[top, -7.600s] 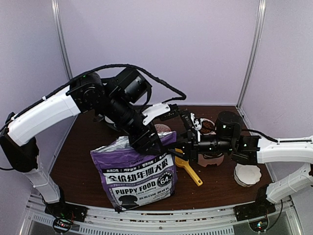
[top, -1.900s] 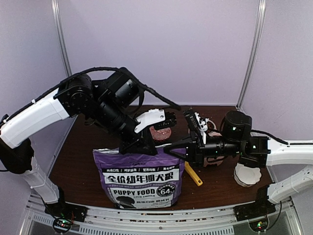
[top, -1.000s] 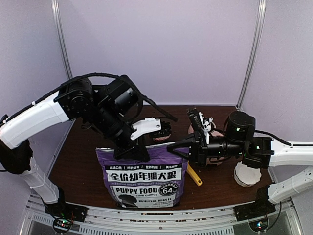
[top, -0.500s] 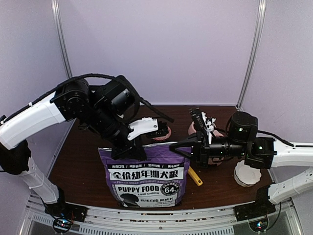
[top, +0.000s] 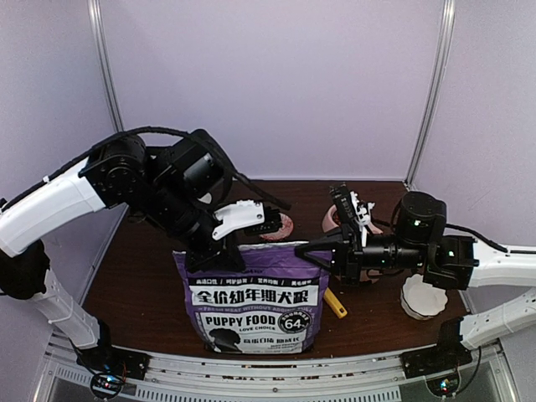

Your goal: Serve the pet food

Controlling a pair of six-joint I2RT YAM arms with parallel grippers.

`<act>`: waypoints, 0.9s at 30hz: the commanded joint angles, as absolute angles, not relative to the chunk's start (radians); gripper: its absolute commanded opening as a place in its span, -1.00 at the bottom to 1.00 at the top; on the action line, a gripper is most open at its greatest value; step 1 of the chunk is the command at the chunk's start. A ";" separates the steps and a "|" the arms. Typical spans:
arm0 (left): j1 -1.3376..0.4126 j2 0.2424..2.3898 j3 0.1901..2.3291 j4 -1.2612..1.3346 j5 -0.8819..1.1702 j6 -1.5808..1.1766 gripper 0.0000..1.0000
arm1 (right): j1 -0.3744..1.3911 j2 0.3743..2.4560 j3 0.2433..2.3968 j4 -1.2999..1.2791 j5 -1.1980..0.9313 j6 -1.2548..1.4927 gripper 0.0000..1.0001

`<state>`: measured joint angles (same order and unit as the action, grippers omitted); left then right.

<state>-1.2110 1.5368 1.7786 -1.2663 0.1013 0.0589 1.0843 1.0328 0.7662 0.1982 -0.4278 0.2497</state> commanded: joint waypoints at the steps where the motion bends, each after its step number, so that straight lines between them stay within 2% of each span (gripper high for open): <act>1: -1.203 1.503 1.755 -1.293 0.071 0.060 -1.00 | 1.080 0.980 0.762 0.232 -0.380 0.239 -1.00; 3: -1.203 1.500 1.752 -1.295 0.064 0.060 -1.00 | 1.080 0.971 0.756 0.229 -0.374 0.239 -1.00; 6: -1.202 1.498 1.750 -1.297 0.051 0.058 -0.65 | 1.080 0.960 0.754 0.220 -0.366 0.237 -1.00; 9: -1.203 1.496 1.750 -1.297 0.045 0.058 -0.59 | 1.080 0.952 0.753 0.210 -0.359 0.233 -1.00; 10: -1.203 1.496 1.750 -1.297 0.043 0.060 -0.64 | 1.081 0.951 0.754 0.206 -0.357 0.232 -1.00; 12: -1.203 1.496 1.750 -1.297 0.044 0.061 -0.97 | 1.080 0.947 0.754 0.203 -0.353 0.230 -1.00; 17: -1.201 1.486 1.744 -1.297 0.028 0.064 -1.00 | 1.079 0.943 0.753 0.195 -0.348 0.227 -1.00; 18: -1.201 1.484 1.744 -1.297 0.019 0.063 -0.96 | 1.079 0.941 0.752 0.194 -0.347 0.227 -1.00; 19: -1.200 1.481 1.744 -1.298 0.009 0.063 -0.74 | 1.079 0.940 0.752 0.192 -0.345 0.227 -1.00; 20: -1.199 1.479 1.744 -1.299 0.003 0.063 -0.63 | 1.079 0.938 0.750 0.191 -0.344 0.227 -1.00; 22: -1.197 1.476 1.744 -1.300 -0.002 0.064 -0.58 | 1.079 0.933 0.748 0.188 -0.342 0.227 -1.00; 24: -1.197 1.473 1.744 -1.301 -0.003 0.064 -0.64 | 1.078 0.929 0.747 0.184 -0.338 0.227 -1.00; 26: -1.195 1.470 1.743 -1.301 -0.004 0.064 -1.00 | 1.078 0.925 0.744 0.181 -0.335 0.227 -1.00; 27: -1.195 1.469 1.741 -1.301 -0.006 0.066 -1.00 | 1.079 0.923 0.742 0.181 -0.333 0.227 -1.00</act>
